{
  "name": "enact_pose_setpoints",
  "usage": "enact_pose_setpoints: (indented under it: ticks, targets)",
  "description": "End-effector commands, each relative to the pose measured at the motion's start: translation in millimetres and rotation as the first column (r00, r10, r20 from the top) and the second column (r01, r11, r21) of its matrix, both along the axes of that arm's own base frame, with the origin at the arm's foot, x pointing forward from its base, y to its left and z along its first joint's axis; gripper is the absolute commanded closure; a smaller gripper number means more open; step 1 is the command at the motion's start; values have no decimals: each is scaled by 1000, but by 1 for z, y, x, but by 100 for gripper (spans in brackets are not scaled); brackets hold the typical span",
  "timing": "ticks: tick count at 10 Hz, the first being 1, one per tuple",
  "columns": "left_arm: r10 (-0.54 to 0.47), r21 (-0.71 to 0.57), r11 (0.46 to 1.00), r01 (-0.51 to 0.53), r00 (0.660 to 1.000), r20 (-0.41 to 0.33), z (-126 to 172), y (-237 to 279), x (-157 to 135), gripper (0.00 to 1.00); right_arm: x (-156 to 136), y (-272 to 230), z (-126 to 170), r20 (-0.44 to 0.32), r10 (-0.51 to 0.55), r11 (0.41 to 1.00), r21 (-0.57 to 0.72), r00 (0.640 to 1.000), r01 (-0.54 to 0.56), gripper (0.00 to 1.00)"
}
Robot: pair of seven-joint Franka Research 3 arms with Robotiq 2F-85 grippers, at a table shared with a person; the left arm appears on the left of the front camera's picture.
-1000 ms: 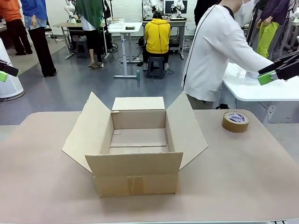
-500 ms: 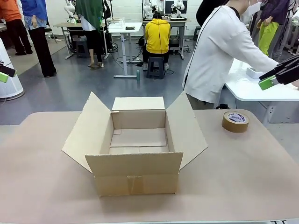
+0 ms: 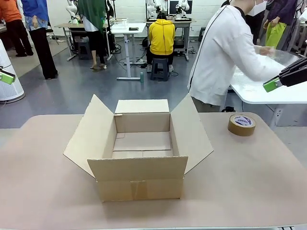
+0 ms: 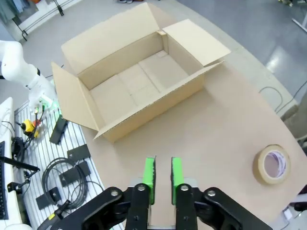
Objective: Wrap the clocks to prevent damage.
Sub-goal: Open the side flaps of the Package Box.
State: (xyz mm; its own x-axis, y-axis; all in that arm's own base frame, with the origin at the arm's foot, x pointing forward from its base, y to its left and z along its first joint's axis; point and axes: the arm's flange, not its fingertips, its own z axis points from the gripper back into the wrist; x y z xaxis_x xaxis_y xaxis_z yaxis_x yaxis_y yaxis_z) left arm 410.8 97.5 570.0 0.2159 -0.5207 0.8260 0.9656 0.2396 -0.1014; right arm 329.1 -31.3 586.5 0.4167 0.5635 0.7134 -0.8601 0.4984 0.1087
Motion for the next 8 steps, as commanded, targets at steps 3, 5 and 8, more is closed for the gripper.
enact_pose_setpoints:
  ticks: [3,5,8]
  targets:
    - [0,43,999,-2,999,38,-2,1,-8,100,0,1,-3,6,15,1000,-11,1000,-15,100]
    - [7,63,998,-10,999,48,-1,2,-8,100,-2,3,-2,16,13,1000,-23,1000,-12,100]
    - [9,36,999,-10,1000,20,4,3,-3,100,-2,3,2,4,1,1000,-20,1000,0,100]
